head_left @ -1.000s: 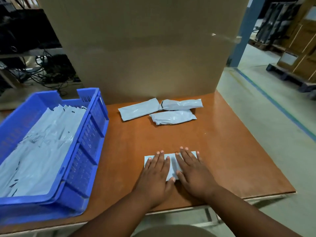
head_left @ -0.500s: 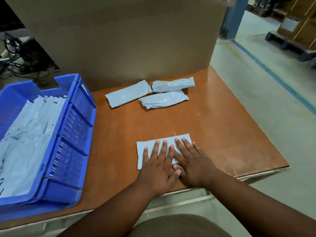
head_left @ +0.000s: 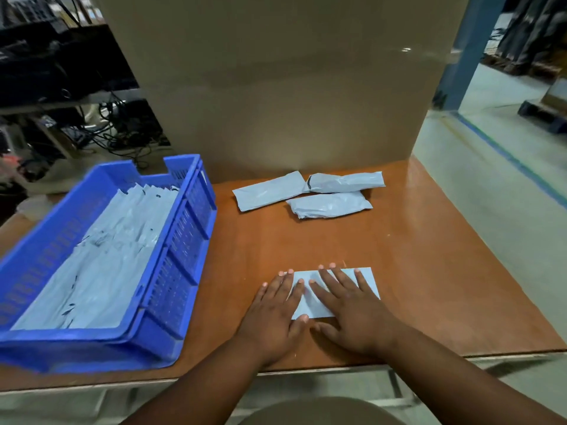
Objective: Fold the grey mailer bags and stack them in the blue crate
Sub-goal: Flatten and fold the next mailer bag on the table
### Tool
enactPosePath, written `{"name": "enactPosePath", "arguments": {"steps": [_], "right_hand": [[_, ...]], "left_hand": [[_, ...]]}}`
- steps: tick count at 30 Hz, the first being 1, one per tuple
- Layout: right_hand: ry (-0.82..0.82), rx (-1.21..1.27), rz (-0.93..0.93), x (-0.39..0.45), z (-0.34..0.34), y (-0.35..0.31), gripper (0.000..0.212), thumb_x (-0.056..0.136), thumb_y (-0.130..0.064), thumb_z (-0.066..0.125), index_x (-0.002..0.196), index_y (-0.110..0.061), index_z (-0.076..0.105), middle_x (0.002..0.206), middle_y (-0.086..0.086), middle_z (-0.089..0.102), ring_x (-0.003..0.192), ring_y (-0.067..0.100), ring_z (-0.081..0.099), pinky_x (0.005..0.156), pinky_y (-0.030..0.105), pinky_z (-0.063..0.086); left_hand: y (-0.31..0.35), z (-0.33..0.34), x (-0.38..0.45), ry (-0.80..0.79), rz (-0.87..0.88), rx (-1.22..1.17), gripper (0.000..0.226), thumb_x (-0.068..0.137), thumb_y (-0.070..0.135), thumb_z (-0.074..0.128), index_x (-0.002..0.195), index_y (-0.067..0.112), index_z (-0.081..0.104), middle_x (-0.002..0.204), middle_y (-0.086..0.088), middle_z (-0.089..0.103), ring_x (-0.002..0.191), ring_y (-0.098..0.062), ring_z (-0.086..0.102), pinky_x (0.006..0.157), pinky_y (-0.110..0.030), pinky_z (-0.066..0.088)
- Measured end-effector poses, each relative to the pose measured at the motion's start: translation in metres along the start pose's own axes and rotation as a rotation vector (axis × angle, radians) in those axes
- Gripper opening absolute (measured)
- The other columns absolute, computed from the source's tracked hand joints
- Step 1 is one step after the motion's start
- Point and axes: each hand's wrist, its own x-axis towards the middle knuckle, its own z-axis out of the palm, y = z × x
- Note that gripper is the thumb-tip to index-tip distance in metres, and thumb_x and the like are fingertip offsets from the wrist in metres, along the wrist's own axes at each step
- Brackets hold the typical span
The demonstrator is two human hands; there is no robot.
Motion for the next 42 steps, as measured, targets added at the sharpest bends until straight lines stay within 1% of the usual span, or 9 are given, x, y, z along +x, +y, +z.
{"name": "enactPosePath", "arguments": {"steps": [6, 12, 20, 25, 30, 32, 35, 39, 42], "right_hand": [[0.031, -0.003, -0.016, 0.012, 0.032, -0.022, 0.079, 0.105, -0.074, 0.012, 0.170, -0.030, 0.004, 0.177, -0.001, -0.009, 0.163, 0.023, -0.012, 0.127, 0.063, -0.002], [0.015, -0.017, -0.008, 0.013, 0.032, -0.021, 0.078, 0.105, -0.073, 0.010, 0.170, -0.031, -0.002, 0.176, -0.004, -0.016, 0.161, 0.020, -0.020, 0.128, 0.060, -0.005], [0.062, 0.110, 0.064, 0.007, 0.016, -0.005, 0.079, 0.103, -0.068, 0.018, 0.170, -0.029, 0.009, 0.175, -0.006, -0.012, 0.162, 0.014, -0.012, 0.131, 0.047, 0.002], [0.006, 0.009, 0.034, 0.008, 0.012, 0.003, 0.077, 0.104, -0.060, 0.016, 0.169, -0.025, -0.005, 0.174, -0.001, -0.017, 0.162, 0.022, -0.018, 0.126, 0.054, -0.011], [-0.012, -0.062, 0.043, 0.004, 0.032, 0.014, 0.075, 0.107, -0.064, 0.028, 0.166, -0.018, 0.030, 0.173, 0.007, 0.024, 0.160, 0.025, 0.023, 0.123, 0.052, 0.004], [-0.015, -0.038, 0.068, -0.004, 0.027, 0.023, 0.078, 0.107, -0.070, 0.019, 0.168, -0.022, 0.023, 0.175, 0.002, 0.014, 0.162, 0.023, 0.017, 0.123, 0.051, 0.003], [0.024, 0.002, 0.162, -0.018, 0.027, 0.040, 0.083, 0.102, -0.077, 0.003, 0.170, -0.029, -0.003, 0.173, -0.007, -0.017, 0.162, 0.019, -0.013, 0.126, 0.051, -0.009], [-0.009, 0.020, 0.313, -0.040, 0.026, 0.060, 0.081, 0.103, -0.074, 0.001, 0.168, -0.029, -0.011, 0.174, -0.008, -0.019, 0.162, 0.017, -0.017, 0.129, 0.052, -0.009], [-0.007, 0.036, 0.354, -0.044, 0.015, 0.066, 0.078, 0.106, -0.069, 0.007, 0.169, -0.026, -0.010, 0.174, -0.006, -0.020, 0.161, 0.016, -0.020, 0.130, 0.053, -0.007]], "left_hand": [[-0.003, 0.016, -0.003, -0.001, 0.019, 0.048, 0.072, 0.105, 0.055, 0.021, 0.170, 0.027, 0.010, 0.178, -0.001, -0.003, 0.164, -0.022, -0.004, 0.130, -0.058, 0.005], [-0.004, 0.023, -0.001, 0.021, 0.022, 0.055, 0.071, 0.105, 0.053, 0.025, 0.170, 0.026, 0.014, 0.179, -0.002, 0.000, 0.164, -0.022, -0.003, 0.129, -0.059, 0.008], [0.005, 0.004, 0.004, 0.015, 0.011, 0.001, 0.076, 0.105, 0.060, 0.008, 0.171, 0.022, 0.006, 0.178, 0.002, -0.008, 0.162, -0.014, -0.015, 0.130, -0.054, -0.004], [0.026, -0.005, 0.023, -0.013, 0.180, -0.111, 0.072, 0.109, 0.060, 0.011, 0.170, 0.026, -0.007, 0.175, 0.012, -0.019, 0.156, -0.001, -0.027, 0.132, -0.041, -0.004], [0.020, 0.008, 0.022, -0.046, 0.158, 0.035, 0.079, 0.106, 0.067, 0.007, 0.169, 0.023, -0.011, 0.175, 0.007, -0.022, 0.157, -0.006, -0.029, 0.131, -0.047, -0.007], [0.008, 0.009, 0.018, -0.049, 0.115, 0.058, 0.079, 0.105, 0.069, 0.006, 0.169, 0.024, -0.010, 0.174, 0.008, -0.023, 0.158, -0.007, -0.027, 0.131, -0.048, -0.007], [-0.010, 0.010, 0.011, -0.044, 0.052, 0.029, 0.083, 0.099, 0.073, -0.009, 0.169, 0.027, -0.008, 0.173, 0.012, -0.023, 0.159, -0.008, -0.022, 0.131, -0.049, -0.006], [-0.033, 0.013, -0.004, 0.033, -0.036, 0.016, 0.087, 0.097, 0.072, -0.011, 0.170, 0.028, 0.005, 0.174, 0.014, -0.016, 0.163, -0.011, -0.007, 0.128, -0.046, -0.007], [-0.034, -0.001, -0.004, 0.001, -0.091, 0.043, 0.083, 0.099, 0.069, -0.009, 0.170, 0.027, 0.003, 0.177, 0.011, -0.012, 0.162, -0.010, -0.014, 0.131, -0.047, -0.008]]}}
